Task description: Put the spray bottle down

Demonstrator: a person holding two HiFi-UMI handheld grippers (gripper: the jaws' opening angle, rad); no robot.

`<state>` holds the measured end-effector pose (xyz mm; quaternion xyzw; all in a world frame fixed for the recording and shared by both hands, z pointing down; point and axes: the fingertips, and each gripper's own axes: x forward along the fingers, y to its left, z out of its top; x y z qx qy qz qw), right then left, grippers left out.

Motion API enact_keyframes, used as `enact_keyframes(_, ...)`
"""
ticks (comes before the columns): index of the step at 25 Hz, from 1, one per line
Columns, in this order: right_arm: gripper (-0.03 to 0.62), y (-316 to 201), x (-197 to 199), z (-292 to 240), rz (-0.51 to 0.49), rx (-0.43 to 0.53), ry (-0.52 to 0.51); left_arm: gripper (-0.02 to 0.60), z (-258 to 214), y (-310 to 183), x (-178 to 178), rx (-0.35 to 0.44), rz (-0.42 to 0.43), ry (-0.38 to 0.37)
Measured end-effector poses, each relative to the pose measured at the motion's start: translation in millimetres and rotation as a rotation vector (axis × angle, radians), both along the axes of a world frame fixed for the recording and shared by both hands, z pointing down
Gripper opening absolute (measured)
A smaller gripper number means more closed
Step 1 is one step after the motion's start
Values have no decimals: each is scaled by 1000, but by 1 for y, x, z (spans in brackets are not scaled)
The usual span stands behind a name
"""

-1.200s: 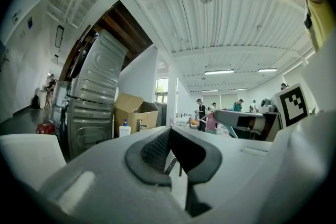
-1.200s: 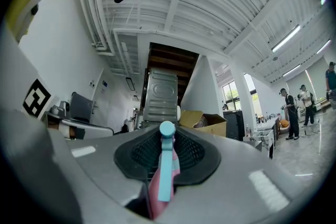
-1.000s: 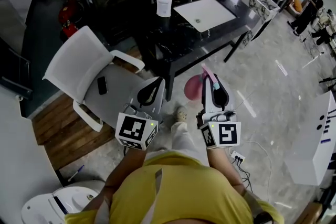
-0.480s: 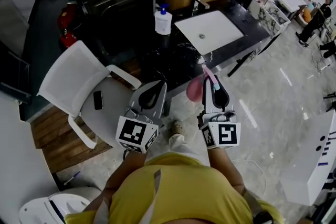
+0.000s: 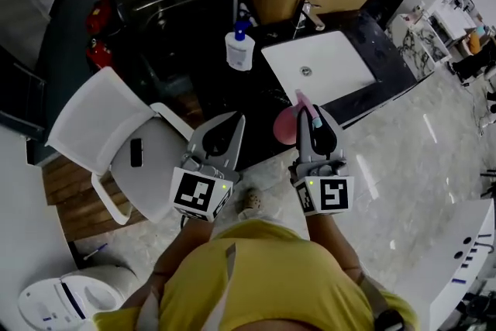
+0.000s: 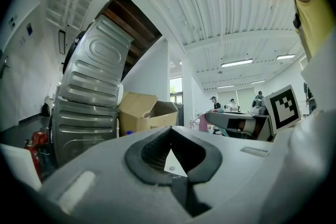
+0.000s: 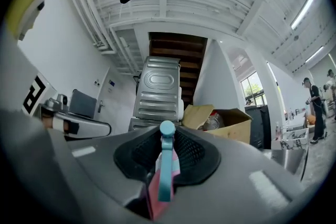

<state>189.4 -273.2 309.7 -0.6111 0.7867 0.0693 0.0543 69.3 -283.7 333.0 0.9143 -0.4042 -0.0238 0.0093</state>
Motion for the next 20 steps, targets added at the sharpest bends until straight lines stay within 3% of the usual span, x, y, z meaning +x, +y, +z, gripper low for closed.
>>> enact_keyframes(8,63,-53,17,9,-54,-1,-1,2,12,-44,18,-24,-42,4)
enact_keyframes(20,63,-90,15,13,-57,43,27,2,13,-75,26,-23,-3,-10)
